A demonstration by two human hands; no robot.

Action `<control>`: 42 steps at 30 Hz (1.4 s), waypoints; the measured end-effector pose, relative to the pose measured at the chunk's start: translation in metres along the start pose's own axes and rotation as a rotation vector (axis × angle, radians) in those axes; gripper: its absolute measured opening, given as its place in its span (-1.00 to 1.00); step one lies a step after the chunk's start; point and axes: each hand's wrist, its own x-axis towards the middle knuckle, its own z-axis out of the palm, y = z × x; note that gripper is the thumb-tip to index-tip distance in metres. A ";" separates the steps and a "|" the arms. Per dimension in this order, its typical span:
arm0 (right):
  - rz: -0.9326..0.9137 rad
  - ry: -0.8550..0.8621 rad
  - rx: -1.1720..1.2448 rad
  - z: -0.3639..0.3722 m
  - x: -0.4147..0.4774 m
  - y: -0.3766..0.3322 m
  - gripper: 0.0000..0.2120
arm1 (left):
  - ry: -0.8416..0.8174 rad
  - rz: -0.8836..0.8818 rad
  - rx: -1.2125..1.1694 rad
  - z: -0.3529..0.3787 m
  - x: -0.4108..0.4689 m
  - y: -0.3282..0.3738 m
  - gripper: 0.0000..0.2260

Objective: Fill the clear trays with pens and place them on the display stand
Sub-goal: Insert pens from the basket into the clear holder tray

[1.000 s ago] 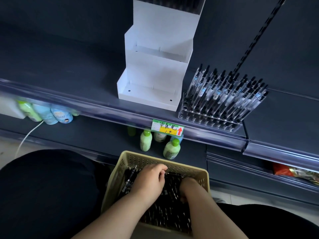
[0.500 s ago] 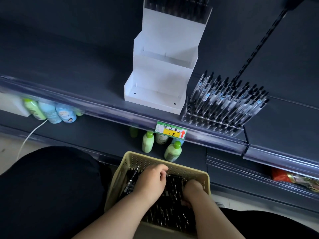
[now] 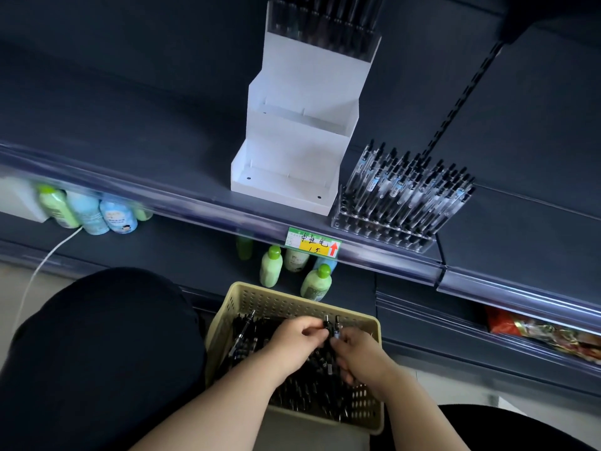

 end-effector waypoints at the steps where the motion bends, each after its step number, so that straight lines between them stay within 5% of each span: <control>1: -0.017 0.013 -0.001 0.001 -0.002 -0.001 -0.82 | 0.012 -0.004 -0.027 0.001 -0.001 0.000 -0.78; 5: -0.070 0.054 -0.007 0.004 -0.004 -0.004 -0.81 | 0.134 -0.019 -0.090 -0.003 -0.001 0.000 -0.81; 9: -0.080 0.321 -0.219 -0.015 -0.001 -0.006 -0.85 | 0.292 -0.138 -0.002 -0.017 0.005 -0.007 -0.81; 13: -0.119 0.384 -0.273 -0.029 0.005 -0.009 -0.80 | 0.372 -0.223 0.310 -0.033 0.010 -0.011 -0.66; 17: -0.132 0.286 -0.212 -0.016 0.012 -0.011 -0.78 | 0.313 0.020 0.542 -0.028 0.007 -0.004 -0.60; 21: -0.192 0.251 -0.132 0.004 0.020 -0.016 -0.88 | 0.015 0.176 0.385 -0.009 0.005 -0.002 -0.69; 26: -0.207 0.077 0.072 0.005 0.021 -0.020 -0.83 | 0.128 0.104 0.160 -0.004 0.009 -0.007 -0.92; 29: -0.113 0.157 0.156 -0.007 0.025 -0.018 -0.84 | 0.196 0.097 0.194 -0.007 0.012 -0.006 -0.95; 32: 0.048 0.256 -0.224 -0.021 0.035 -0.013 -0.79 | 0.281 0.063 0.199 -0.014 0.015 -0.005 -0.94; 36: 0.102 -0.049 -1.153 0.002 0.037 -0.013 -0.68 | 0.311 0.003 0.166 -0.016 0.016 -0.005 -0.92; 37: 0.124 -0.071 -1.127 0.009 0.036 -0.011 -0.67 | 0.304 -0.004 0.154 -0.015 0.016 -0.005 -0.92; 39: 0.257 0.129 -0.527 0.018 0.040 -0.002 -0.49 | 0.284 -0.006 0.134 -0.013 0.015 -0.007 -0.94; 41: 0.359 0.181 -0.197 0.026 0.039 -0.002 0.15 | 0.275 0.010 0.139 -0.011 0.013 -0.009 -0.96; 42: 0.359 0.171 -0.109 0.027 0.039 0.006 0.26 | 0.275 0.021 0.143 -0.011 0.012 -0.010 -0.95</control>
